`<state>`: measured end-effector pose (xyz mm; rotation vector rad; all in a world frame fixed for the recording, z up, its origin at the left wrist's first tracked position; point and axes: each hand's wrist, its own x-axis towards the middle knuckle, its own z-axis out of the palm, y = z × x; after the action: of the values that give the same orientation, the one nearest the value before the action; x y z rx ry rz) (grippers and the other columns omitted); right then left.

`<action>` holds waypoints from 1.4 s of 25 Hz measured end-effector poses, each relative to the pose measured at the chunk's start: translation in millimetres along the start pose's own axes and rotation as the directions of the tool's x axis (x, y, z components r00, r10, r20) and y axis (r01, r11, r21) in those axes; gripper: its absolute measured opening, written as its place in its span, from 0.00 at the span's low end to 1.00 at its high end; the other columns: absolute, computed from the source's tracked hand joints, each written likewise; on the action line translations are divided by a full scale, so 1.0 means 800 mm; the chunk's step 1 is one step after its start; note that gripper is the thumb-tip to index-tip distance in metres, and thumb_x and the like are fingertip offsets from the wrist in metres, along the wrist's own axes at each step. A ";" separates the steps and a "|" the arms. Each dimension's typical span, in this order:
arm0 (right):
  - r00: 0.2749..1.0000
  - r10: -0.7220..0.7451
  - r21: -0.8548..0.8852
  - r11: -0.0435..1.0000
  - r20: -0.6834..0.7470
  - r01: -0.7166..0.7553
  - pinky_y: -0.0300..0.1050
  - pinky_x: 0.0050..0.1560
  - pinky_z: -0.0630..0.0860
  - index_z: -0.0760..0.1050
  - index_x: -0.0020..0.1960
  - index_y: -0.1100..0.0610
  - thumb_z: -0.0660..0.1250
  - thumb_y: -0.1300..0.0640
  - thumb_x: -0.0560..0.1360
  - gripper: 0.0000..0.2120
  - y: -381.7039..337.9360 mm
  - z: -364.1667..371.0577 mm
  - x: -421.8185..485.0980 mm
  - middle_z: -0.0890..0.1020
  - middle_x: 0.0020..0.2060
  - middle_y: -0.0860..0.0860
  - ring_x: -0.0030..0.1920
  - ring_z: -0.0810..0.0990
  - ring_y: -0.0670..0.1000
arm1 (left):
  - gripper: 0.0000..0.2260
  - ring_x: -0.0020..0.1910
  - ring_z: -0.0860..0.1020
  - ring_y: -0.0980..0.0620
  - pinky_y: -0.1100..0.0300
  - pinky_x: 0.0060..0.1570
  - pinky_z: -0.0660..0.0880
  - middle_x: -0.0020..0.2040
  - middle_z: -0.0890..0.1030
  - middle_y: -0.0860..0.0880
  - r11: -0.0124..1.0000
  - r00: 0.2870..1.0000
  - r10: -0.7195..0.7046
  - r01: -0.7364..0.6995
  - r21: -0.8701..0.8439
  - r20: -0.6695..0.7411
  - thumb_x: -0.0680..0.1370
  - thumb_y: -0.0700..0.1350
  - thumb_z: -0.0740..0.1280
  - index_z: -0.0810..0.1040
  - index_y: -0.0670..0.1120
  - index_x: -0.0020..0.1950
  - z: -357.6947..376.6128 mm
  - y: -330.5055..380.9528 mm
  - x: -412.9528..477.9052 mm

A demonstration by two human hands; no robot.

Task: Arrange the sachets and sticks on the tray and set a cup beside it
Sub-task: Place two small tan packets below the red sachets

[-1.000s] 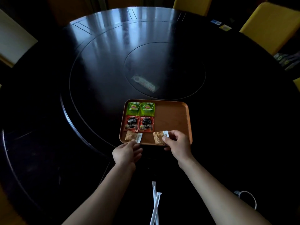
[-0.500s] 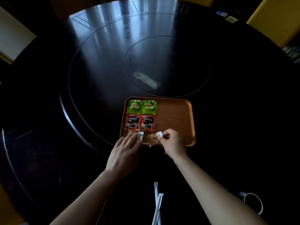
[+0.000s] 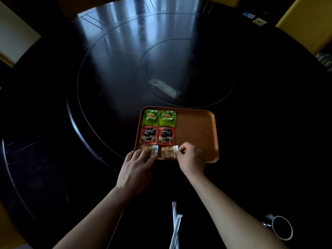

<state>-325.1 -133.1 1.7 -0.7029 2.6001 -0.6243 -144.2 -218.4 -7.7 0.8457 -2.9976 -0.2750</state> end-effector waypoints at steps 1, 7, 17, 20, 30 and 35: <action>1.000 0.005 -0.004 1.000 0.003 -0.005 0.46 0.35 0.78 0.76 0.38 0.52 0.73 0.49 0.72 0.09 0.000 0.000 0.001 0.84 0.36 0.49 0.39 0.82 0.55 | 0.23 0.61 0.76 0.42 0.43 0.61 0.72 0.64 0.77 0.46 1.000 1.000 -0.007 0.007 -0.009 -0.001 0.71 0.49 0.70 0.76 0.51 0.66 0.000 0.000 0.000; 1.000 -0.006 -0.078 0.997 0.014 0.007 0.45 0.36 0.76 0.77 0.36 0.52 0.72 0.50 0.72 0.10 0.009 -0.003 0.003 0.84 0.37 0.49 0.42 0.83 0.56 | 0.24 0.62 0.75 0.42 0.42 0.59 0.74 0.65 0.76 0.45 0.997 0.999 -0.043 0.044 -0.062 0.012 0.69 0.49 0.72 0.75 0.51 0.66 -0.003 -0.001 -0.001; 0.976 -0.217 -0.266 0.941 0.003 0.210 0.44 0.32 0.68 0.67 0.40 0.50 0.72 0.35 0.66 0.22 0.001 0.019 -0.001 0.80 0.37 0.49 0.38 0.82 0.55 | 0.26 0.64 0.72 0.40 0.42 0.54 0.77 0.68 0.73 0.44 0.993 0.997 -0.072 0.075 -0.089 0.028 0.69 0.48 0.72 0.73 0.53 0.68 -0.002 -0.001 -0.003; 0.980 -0.200 -0.229 0.953 0.013 0.197 0.44 0.32 0.68 0.68 0.40 0.50 0.72 0.37 0.67 0.20 -0.002 0.019 -0.002 0.80 0.37 0.48 0.38 0.81 0.55 | 0.26 0.64 0.73 0.40 0.42 0.53 0.78 0.67 0.74 0.44 0.994 0.997 -0.069 0.070 -0.087 0.023 0.69 0.48 0.72 0.73 0.53 0.67 -0.002 -0.002 -0.003; 0.972 -0.234 -0.212 0.951 -0.023 0.224 0.44 0.34 0.68 0.72 0.44 0.51 0.72 0.43 0.71 0.14 -0.004 0.021 -0.008 0.81 0.41 0.49 0.41 0.81 0.56 | 0.26 0.61 0.75 0.38 0.42 0.51 0.79 0.65 0.75 0.40 0.993 0.998 -0.070 0.070 -0.090 0.009 0.67 0.45 0.75 0.77 0.50 0.65 -0.007 -0.001 -0.003; 0.972 -0.235 -0.208 0.951 -0.009 0.228 0.44 0.34 0.69 0.71 0.43 0.51 0.72 0.43 0.70 0.14 -0.005 0.024 -0.006 0.81 0.40 0.49 0.41 0.81 0.56 | 0.25 0.62 0.75 0.37 0.42 0.52 0.79 0.66 0.75 0.40 0.993 0.997 -0.078 0.079 -0.084 0.010 0.68 0.46 0.75 0.77 0.49 0.65 -0.009 0.001 -0.004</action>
<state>-310.8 -139.2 -11.2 -1.0841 2.6603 -0.4390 -141.1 -217.3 -0.1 0.9577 -2.9393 -0.4037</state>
